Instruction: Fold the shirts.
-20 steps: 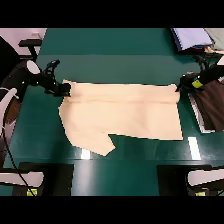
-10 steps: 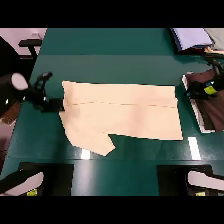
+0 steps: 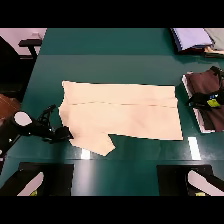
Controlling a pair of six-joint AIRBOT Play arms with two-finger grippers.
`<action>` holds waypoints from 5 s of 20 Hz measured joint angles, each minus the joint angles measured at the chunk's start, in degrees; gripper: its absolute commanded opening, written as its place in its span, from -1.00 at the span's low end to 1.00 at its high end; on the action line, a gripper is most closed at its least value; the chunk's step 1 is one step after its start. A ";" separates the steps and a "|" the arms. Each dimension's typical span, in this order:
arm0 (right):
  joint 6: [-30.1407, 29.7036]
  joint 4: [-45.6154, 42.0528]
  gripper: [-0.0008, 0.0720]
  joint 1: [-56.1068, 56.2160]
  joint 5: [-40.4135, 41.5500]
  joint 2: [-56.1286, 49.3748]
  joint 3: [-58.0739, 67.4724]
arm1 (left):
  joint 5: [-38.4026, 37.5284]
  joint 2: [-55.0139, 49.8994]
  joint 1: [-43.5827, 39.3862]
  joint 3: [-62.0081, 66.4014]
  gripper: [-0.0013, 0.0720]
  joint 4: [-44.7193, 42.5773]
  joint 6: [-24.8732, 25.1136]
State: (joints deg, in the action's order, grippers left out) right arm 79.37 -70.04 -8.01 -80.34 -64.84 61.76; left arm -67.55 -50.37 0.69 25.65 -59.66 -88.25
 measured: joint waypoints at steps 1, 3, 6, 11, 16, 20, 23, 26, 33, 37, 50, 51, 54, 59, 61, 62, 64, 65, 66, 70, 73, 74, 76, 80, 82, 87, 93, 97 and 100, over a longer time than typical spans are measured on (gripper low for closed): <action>0.00 0.00 0.24 0.00 0.11 0.24 -0.31 | 0.79 0.24 0.00 -1.11 0.29 1.05 0.17; -0.02 0.00 0.24 0.00 0.26 0.55 -0.68 | 2.12 0.59 0.07 -2.82 0.23 2.78 0.46; -0.02 0.00 0.24 0.00 0.28 0.79 -0.92 | 4.02 0.74 0.07 -4.04 -0.71 3.50 0.63; -0.50 -1.09 0.24 -0.87 -2.47 0.87 -1.40 | 3.23 1.99 0.02 -3.21 -0.91 4.17 0.96; -0.87 -2.10 0.49 -9.05 -6.21 1.20 -10.27 | -1.88 10.78 0.02 -1.18 -0.91 2.08 -0.26; -1.57 0.87 0.24 -15.41 -4.79 -1.18 -20.48 | -4.59 14.62 0.02 -0.76 -0.91 1.27 -1.14; -2.95 5.09 -0.11 -16.63 -1.77 -4.20 -24.52 | -5.38 15.52 0.02 -0.66 -0.91 1.18 -1.46; -3.76 8.00 -0.85 -15.23 0.04 -6.29 -25.16 | -6.25 15.87 0.02 -0.63 -0.91 1.01 -1.68; -4.26 0.72 -0.93 -7.74 -3.93 0.39 -21.55 | -14.99 19.37 0.02 4.81 -0.91 -3.67 -3.74; -2.51 -4.72 -0.93 -5.99 -6.91 9.31 -20.92 | -20.35 20.52 0.02 11.61 -0.91 -5.07 -4.48; -0.85 -6.08 -0.93 4.55 -2.32 -9.62 5.88 | 0.02 -12.85 0.00 31.30 -0.90 -5.75 4.79; -0.83 -5.73 -0.93 5.38 -2.12 -12.83 8.92 | 1.66 -15.89 0.00 33.07 -0.90 -5.75 5.57; -0.83 -2.78 -0.92 6.32 -1.68 -21.00 16.44 | 6.78 -23.47 0.00 37.29 -0.90 -5.73 7.41; -1.16 4.07 0.04 5.29 -0.81 -30.73 25.51 | 11.93 -29.09 0.04 39.95 0.45 -5.64 7.98; -2.89 7.76 0.23 3.61 -1.60 -32.24 26.71 | 11.98 -29.77 0.02 41.27 0.35 -5.57 7.56; -3.74 8.87 0.39 2.49 -2.14 -32.39 26.60 | 11.17 -29.99 0.02 42.01 0.35 -5.38 7.30; -5.18 10.88 0.50 -0.55 -2.78 -31.82 24.33 | 8.98 -30.23 0.04 43.01 0.34 -4.31 7.02; -5.73 11.50 0.50 -2.23 -2.91 -31.36 22.75 | 8.17 -30.32 -0.17 43.30 0.34 -3.67 6.91; -6.25 11.98 0.50 -3.87 -2.89 -31.06 21.03 | 7.48 -30.38 -0.70 43.52 0.09 -2.89 6.86; -8.41 13.57 0.50 -8.39 -2.99 -31.41 14.16 | 7.87 -30.58 -5.31 43.93 -0.88 -1.29 6.84; -10.40 17.59 0.49 -8.70 -3.26 -33.38 11.58 | 12.13 -30.69 -10.19 44.04 -0.88 0.42 6.97; -10.80 18.88 0.47 -8.07 -3.45 -34.16 11.45 | 13.62 -30.80 -11.80 44.04 -0.90 1.22 6.91; -11.30 20.15 -0.22 -5.97 -3.41 -36.00 11.96 | 15.91 -31.45 -15.06 44.06 -0.90 2.16 5.86; -11.98 19.63 -0.93 -2.12 -2.05 -38.23 15.72 | 19.96 -34.53 -21.20 44.28 -0.90 4.09 4.07; -12.13 20.11 -0.93 -1.20 -2.97 -37.46 19.12 | 21.51 -37.11 -23.78 45.42 -0.90 5.11 3.65; -10.80 20.87 -0.93 1.60 -5.44 -30.14 27.96 | 23.02 -46.25 -29.03 52.85 -0.90 7.08 3.23; -6.21 23.21 -0.93 9.46 -6.64 -23.56 37.86 | 21.55 -56.46 -33.31 63.28 -0.91 8.39 3.06; -4.90 29.68 -0.93 14.53 -6.08 -22.58 42.75 | 20.17 -59.41 -34.18 65.94 -0.91 8.63 3.02; -4.50 32.06 -0.93 18.49 -5.64 -22.34 45.03 | 19.91 -60.11 -34.14 66.71 -0.91 8.20 2.82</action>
State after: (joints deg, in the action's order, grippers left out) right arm 74.87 -37.98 10.48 -85.97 -87.18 106.78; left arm -47.64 -110.48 -33.45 92.36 -51.46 -85.43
